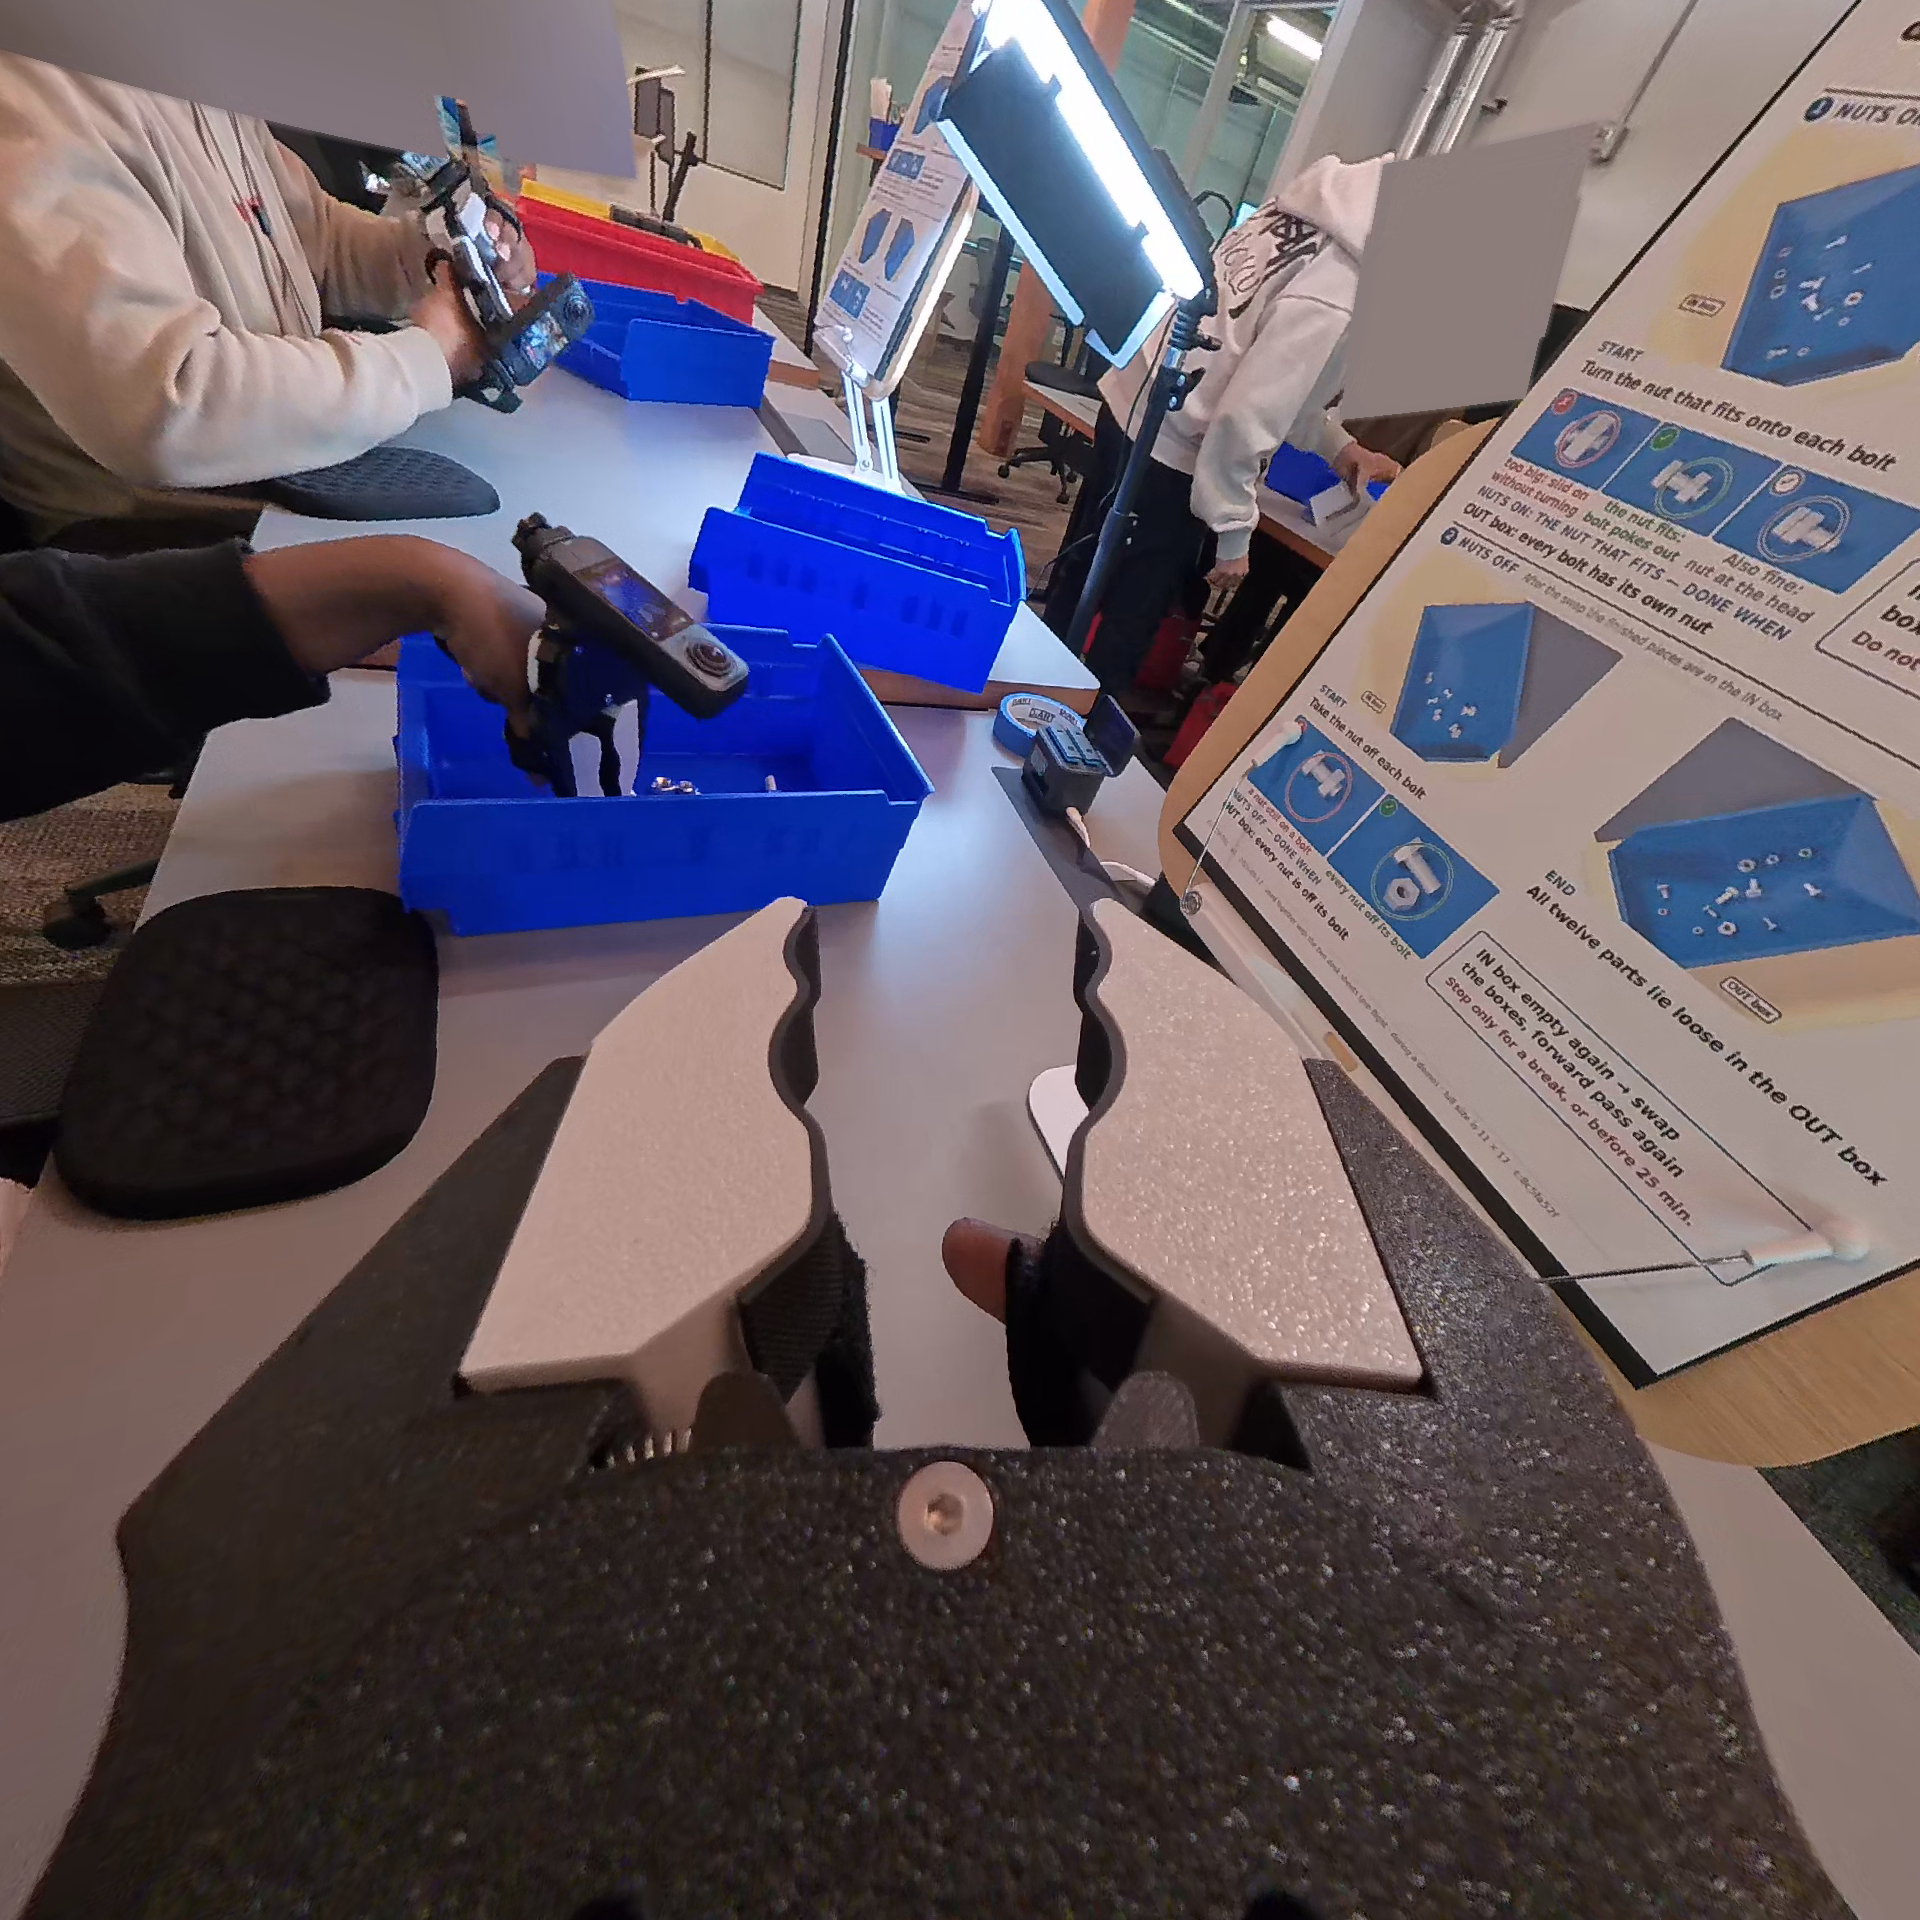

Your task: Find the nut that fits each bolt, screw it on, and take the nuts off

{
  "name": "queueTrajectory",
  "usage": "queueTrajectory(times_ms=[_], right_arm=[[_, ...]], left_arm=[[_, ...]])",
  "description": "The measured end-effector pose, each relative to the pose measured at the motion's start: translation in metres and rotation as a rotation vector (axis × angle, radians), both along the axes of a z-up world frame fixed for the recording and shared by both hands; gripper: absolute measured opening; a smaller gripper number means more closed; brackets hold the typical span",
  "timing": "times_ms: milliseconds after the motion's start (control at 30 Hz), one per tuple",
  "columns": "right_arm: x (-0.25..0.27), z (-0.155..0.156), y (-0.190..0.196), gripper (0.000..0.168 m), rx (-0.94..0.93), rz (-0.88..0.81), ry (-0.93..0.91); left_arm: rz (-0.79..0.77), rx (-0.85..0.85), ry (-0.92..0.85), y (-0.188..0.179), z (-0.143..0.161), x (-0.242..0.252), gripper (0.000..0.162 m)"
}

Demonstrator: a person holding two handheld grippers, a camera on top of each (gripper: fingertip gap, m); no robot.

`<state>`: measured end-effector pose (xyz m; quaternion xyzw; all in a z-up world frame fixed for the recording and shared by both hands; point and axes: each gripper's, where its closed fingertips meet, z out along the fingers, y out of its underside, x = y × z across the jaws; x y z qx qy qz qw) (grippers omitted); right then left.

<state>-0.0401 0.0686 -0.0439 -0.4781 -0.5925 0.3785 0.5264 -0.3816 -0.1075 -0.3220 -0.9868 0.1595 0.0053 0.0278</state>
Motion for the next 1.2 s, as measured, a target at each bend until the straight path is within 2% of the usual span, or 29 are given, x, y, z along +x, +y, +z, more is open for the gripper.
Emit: queueTrajectory(times_ms=[400,600,733,800,900,1067,1133,1200], right_arm=[[-0.001,-0.002,0.001,0.048,-0.002,-0.003,-0.006],[-0.004,-0.005,0.002,0.047,-0.003,0.0,-0.017],[-0.005,-0.005,0.001,0.048,-0.004,0.004,-0.018],[-0.006,-0.006,0.0,0.048,-0.006,0.01,-0.018],[-0.011,-0.009,-0.002,0.048,-0.007,0.022,-0.034],[-0.032,-0.017,-0.013,0.048,0.0,0.079,-0.051],[-0.046,-0.017,-0.025,0.047,-0.001,0.142,-0.02],[-0.063,-0.015,-0.039,0.045,-0.027,0.218,0.034]], left_arm=[[0.007,0.118,0.003,-0.008,0.02,-0.01,0.01],[0.055,0.231,-0.094,0.004,0.031,-0.006,0.01],[0.113,0.208,-0.123,0.004,0.023,-0.01,0.01],[0.136,0.304,-0.192,0.018,0.031,-0.005,0.01],[0.154,0.611,-0.331,0.051,0.07,0.008,0.01],[0.174,1.161,-0.662,0.083,0.179,0.048,0.01],[0.13,1.316,-0.848,0.084,0.225,0.079,0.009],[0.059,1.391,-1.044,0.081,0.26,0.119,0.009]])
